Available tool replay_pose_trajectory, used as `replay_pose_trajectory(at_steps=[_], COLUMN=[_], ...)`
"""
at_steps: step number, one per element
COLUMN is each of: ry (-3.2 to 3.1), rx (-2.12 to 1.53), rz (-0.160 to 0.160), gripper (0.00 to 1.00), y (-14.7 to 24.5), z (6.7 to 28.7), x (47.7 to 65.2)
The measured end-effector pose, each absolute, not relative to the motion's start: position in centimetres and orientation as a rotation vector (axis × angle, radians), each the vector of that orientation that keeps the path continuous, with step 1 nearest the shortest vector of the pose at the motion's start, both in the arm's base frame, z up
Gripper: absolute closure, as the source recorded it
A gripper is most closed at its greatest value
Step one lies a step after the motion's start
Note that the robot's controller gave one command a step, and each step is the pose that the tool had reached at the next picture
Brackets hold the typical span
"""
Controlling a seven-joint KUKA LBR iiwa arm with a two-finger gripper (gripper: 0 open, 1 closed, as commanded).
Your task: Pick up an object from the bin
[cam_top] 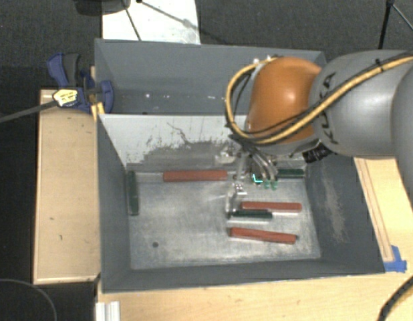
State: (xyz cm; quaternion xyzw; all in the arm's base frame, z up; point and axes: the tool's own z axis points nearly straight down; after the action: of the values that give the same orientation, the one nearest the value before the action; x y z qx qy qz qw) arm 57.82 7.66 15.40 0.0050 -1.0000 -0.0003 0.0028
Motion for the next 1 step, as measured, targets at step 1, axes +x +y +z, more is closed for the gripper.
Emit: replay_pose_trajectory(at_steps=[1], ry=[-3.144], rx=[0.013], rz=[-0.002], gripper=[0.0], y=[7.63], z=[15.88], x=[58.01])
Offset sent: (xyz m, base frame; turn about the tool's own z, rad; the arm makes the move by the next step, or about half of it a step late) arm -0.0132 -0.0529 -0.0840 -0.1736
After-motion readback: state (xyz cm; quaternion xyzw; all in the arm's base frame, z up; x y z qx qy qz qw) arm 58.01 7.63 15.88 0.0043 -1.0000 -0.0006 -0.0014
